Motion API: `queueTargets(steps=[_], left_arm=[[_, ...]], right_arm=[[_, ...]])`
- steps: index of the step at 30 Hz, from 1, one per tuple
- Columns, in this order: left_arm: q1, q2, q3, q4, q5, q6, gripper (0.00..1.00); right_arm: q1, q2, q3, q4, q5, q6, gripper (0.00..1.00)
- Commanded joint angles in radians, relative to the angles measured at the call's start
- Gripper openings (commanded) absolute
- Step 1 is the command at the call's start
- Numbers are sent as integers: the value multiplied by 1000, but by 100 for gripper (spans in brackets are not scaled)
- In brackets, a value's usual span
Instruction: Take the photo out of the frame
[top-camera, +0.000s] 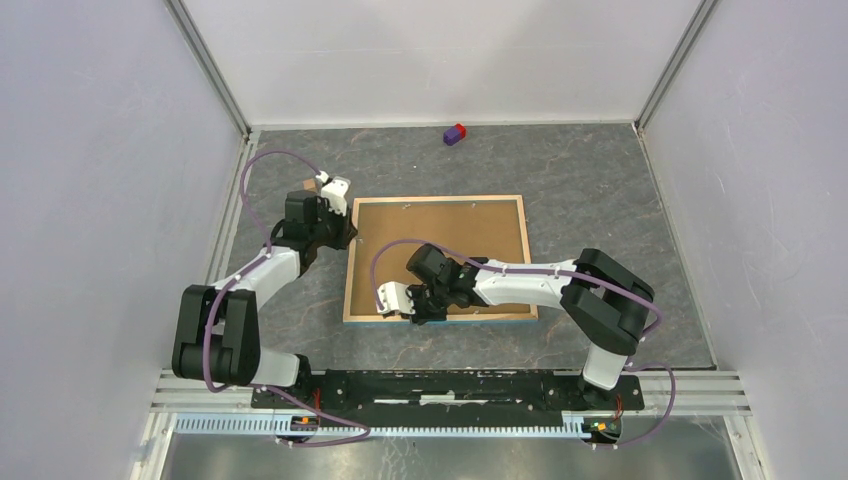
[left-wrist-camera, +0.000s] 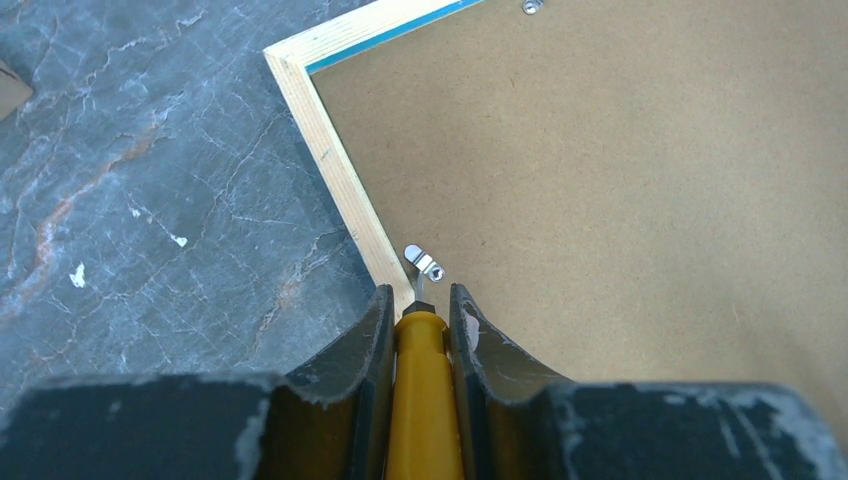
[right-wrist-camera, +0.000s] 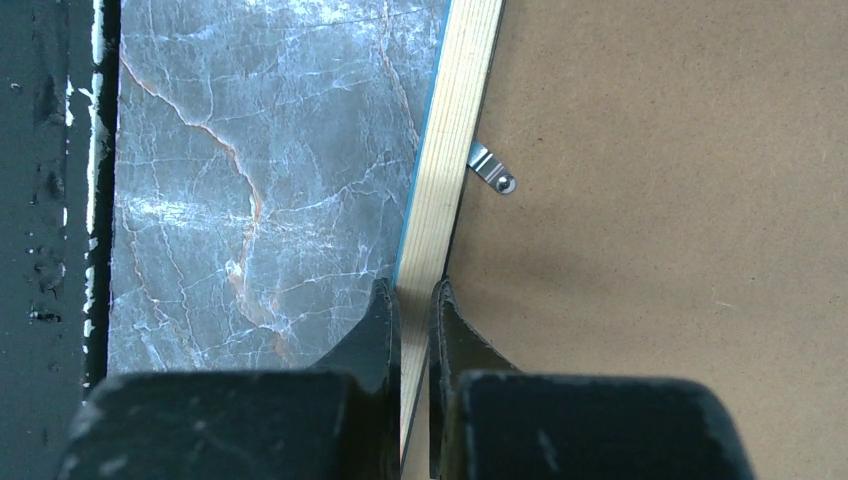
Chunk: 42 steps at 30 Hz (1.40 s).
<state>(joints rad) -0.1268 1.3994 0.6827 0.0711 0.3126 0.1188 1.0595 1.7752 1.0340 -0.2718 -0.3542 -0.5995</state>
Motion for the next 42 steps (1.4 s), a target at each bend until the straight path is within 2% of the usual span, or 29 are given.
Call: queueTargets(steps=[1, 7, 11, 19, 42], left_arm=[[-20, 20, -25, -35, 128, 86, 2], [-22, 34, -19, -66, 233, 233, 2], [-22, 79, 3, -155, 309, 399, 2], [-22, 161, 112, -371, 431, 573, 2], [-22, 199, 288, -759, 482, 812, 2]], right_arm=[[27, 52, -45, -99, -83, -52, 0], [27, 59, -29, -120, -108, -62, 0], [27, 56, -31, -133, -115, -80, 0], [26, 63, -23, -143, -130, -92, 0], [25, 62, 14, -165, -121, -94, 0]])
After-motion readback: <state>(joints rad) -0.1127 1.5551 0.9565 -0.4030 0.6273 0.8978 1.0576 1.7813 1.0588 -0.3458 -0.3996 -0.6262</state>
